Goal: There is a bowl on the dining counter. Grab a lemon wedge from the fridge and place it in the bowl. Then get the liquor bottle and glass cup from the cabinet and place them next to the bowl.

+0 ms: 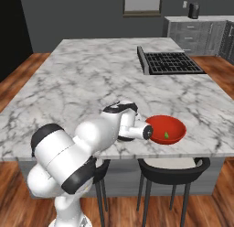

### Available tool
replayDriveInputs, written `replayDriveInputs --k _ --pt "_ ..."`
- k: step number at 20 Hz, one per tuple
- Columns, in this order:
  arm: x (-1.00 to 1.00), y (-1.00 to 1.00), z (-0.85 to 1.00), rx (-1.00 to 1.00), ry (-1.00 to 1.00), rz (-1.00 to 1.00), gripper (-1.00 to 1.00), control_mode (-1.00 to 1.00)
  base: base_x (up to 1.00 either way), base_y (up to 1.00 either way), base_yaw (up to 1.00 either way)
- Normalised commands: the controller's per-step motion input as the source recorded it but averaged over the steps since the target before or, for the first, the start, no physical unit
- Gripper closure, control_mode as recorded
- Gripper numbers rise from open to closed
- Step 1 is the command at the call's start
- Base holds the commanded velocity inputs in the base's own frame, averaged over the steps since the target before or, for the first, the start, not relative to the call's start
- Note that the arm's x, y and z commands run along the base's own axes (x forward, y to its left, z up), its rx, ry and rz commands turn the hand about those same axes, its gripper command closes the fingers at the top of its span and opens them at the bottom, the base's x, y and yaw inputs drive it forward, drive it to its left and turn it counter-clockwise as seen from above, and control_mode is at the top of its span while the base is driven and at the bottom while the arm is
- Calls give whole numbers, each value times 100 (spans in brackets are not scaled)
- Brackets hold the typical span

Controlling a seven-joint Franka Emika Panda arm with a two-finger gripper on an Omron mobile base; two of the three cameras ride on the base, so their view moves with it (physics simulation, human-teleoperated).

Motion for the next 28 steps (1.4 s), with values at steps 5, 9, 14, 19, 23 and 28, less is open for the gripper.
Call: replayDriveInputs --k 5,9,14,19,23,28 --pt "18 -4 -22 0 -2 1 100 -100 0 0 0" --pt "20 -7 -22 0 -1 1 100 -100 0 0 0" --pt "21 -7 -22 0 0 1 100 -100 0 0 0" --pt "-5 8 -38 -3 -5 6 -100 -100 0 0 0" --pt "-27 3 -11 -1 -12 4 -100 -100 0 0 0" --pt "-11 0 2 0 -6 0 -100 -100 0 0 0"
